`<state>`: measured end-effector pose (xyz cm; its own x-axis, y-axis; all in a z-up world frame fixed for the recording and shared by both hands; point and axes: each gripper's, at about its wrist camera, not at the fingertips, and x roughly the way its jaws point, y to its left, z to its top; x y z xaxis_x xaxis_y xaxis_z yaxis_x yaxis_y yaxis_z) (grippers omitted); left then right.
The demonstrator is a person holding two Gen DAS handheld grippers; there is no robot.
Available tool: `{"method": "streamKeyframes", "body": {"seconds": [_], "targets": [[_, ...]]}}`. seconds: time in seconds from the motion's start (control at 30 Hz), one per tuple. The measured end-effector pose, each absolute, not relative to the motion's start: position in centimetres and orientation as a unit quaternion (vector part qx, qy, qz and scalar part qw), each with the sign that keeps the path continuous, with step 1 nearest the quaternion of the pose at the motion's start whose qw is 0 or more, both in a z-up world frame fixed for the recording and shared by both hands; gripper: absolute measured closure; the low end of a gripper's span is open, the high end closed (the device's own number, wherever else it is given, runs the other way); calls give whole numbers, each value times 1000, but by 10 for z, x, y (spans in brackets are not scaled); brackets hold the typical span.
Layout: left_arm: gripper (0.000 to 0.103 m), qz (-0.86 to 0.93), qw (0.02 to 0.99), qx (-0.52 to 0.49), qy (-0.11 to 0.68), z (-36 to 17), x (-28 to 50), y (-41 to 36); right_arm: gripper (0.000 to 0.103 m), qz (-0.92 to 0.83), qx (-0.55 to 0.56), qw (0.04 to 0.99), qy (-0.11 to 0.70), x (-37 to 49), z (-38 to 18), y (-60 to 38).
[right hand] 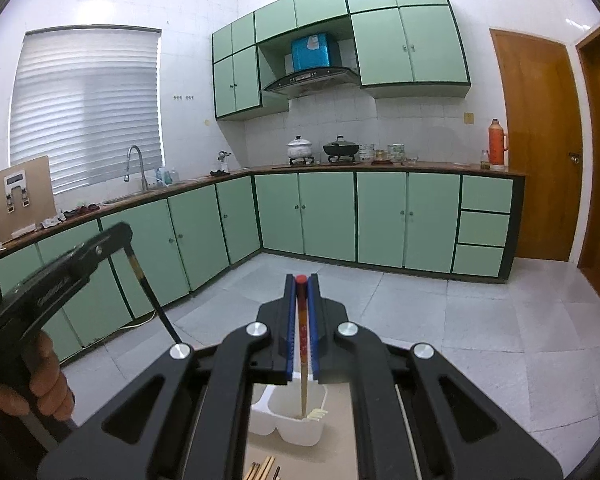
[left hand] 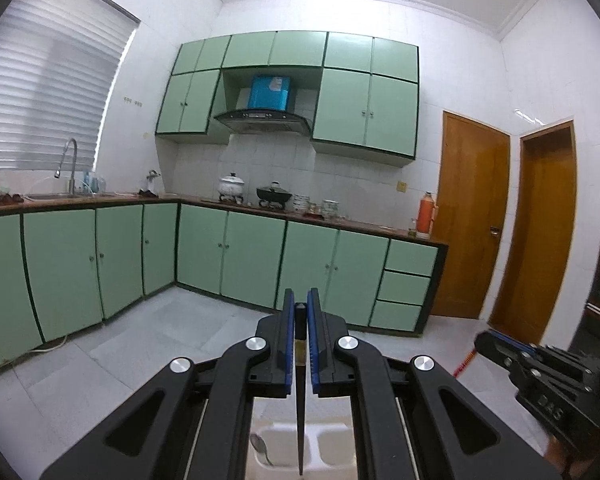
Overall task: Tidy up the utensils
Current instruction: 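Lift both chopsticks and carry them above the white holder with both tools, then open both tools to drop the chopsticks into the holder compartments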
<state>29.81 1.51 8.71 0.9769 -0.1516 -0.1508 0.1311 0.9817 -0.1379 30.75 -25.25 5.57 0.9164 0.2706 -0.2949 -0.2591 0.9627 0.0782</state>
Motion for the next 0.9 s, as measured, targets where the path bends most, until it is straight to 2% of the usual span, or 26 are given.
{"method": "streamKeyframes", "body": {"seconds": [0.3,0.53,0.6,0.67,0.7,0.73,0.77,0.8,0.87,0.9], "targets": [[97,-56,990,-57,112,46,352,11,98,131,29,974,185,351,27,-251],[97,-53,977,-50,198,-10,385,7,98,133,30,962,238,370,-20,-241],[94,-50,975,-52,209,-20,384,8,95,137,34,958,250,369,-29,-240],[83,-51,973,-50,219,-25,381,10,93,141,34,954,261,369,-36,-238],[80,-49,973,-47,221,-26,377,11,84,140,32,954,263,367,-38,-238],[69,-47,973,-44,223,-27,374,11,71,136,32,955,262,363,-39,-239],[60,-45,973,-41,224,-28,368,13,64,130,33,957,257,357,-40,-240],[56,-44,973,-40,225,-29,362,14,55,126,34,959,252,353,-40,-242],[51,-42,973,-36,226,-32,346,18,48,111,28,965,237,335,-40,-245],[50,-41,972,-36,228,-33,338,20,41,106,26,966,233,328,-42,-247]]}}
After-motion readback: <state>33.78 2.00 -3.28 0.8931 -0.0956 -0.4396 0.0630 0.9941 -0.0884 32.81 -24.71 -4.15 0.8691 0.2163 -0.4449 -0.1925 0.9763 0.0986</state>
